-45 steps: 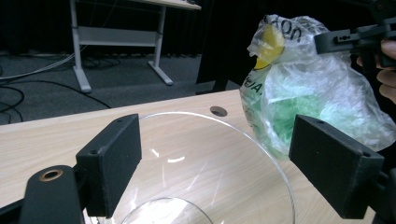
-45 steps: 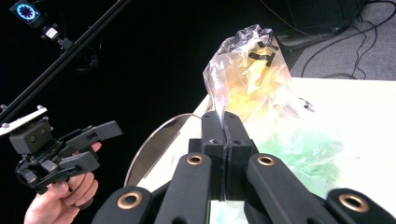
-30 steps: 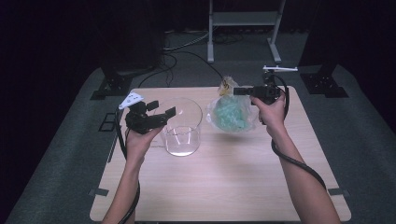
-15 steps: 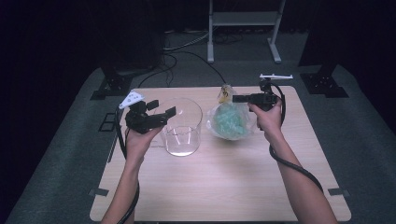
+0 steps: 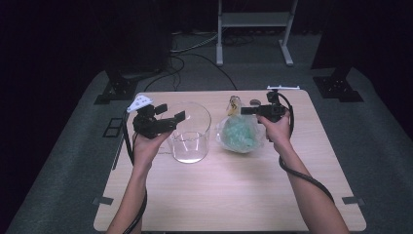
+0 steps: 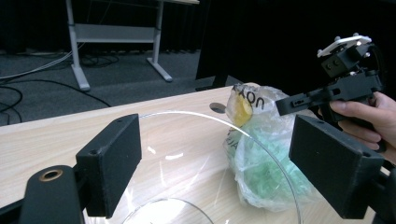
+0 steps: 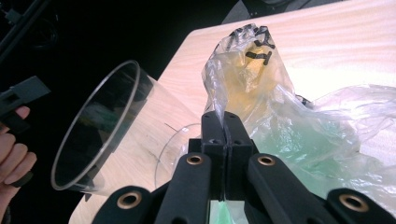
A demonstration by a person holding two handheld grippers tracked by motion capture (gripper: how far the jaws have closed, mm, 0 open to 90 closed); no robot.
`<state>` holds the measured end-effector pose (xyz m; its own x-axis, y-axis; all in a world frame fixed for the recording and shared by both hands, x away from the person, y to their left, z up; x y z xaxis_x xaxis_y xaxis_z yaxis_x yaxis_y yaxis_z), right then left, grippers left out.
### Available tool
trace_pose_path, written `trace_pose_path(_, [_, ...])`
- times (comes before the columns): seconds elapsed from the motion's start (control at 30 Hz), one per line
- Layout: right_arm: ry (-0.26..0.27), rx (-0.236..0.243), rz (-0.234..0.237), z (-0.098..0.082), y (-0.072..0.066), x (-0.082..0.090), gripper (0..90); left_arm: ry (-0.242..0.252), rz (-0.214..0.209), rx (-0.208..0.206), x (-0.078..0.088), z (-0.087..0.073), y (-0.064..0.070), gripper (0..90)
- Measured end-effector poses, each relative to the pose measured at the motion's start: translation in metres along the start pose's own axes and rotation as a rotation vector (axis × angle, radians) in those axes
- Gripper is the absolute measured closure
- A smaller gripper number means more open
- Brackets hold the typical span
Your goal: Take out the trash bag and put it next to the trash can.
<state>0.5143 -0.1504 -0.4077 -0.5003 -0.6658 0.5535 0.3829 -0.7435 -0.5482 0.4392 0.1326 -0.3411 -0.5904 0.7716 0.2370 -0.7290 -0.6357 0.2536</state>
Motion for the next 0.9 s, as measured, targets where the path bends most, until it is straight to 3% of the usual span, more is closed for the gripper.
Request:
trace_pose_path(0.37, [-0.032,0.004,-0.014,-0.014,0.008,-0.011,85.9,0.004,-0.001,-0.001,0.001,0.001,0.000,15.8])
trace_pose_path(0.7, [-0.023,0.039,-0.017,-0.014,0.013,-0.002,56.2,0.005,-0.011,0.000,0.000,0.002,0.002,15.8])
trace_pose_path(0.9, [-0.008,0.051,-0.027,-0.011,0.018,0.008,45.2,0.008,-0.014,-0.003,0.000,0.003,0.003,15.8])
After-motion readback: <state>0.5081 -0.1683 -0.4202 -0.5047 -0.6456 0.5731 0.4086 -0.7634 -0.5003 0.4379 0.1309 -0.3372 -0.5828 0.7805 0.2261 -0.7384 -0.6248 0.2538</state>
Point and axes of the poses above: each handheld gripper's, and its own axes: x roughly backward along the jaws, z roughly out of its top, y roughly to its right, the point moved 8 cm from there along -x, roughly forward along the jaws, and after that the axes turned 12 degrees about -z, right-handed, at the moved point
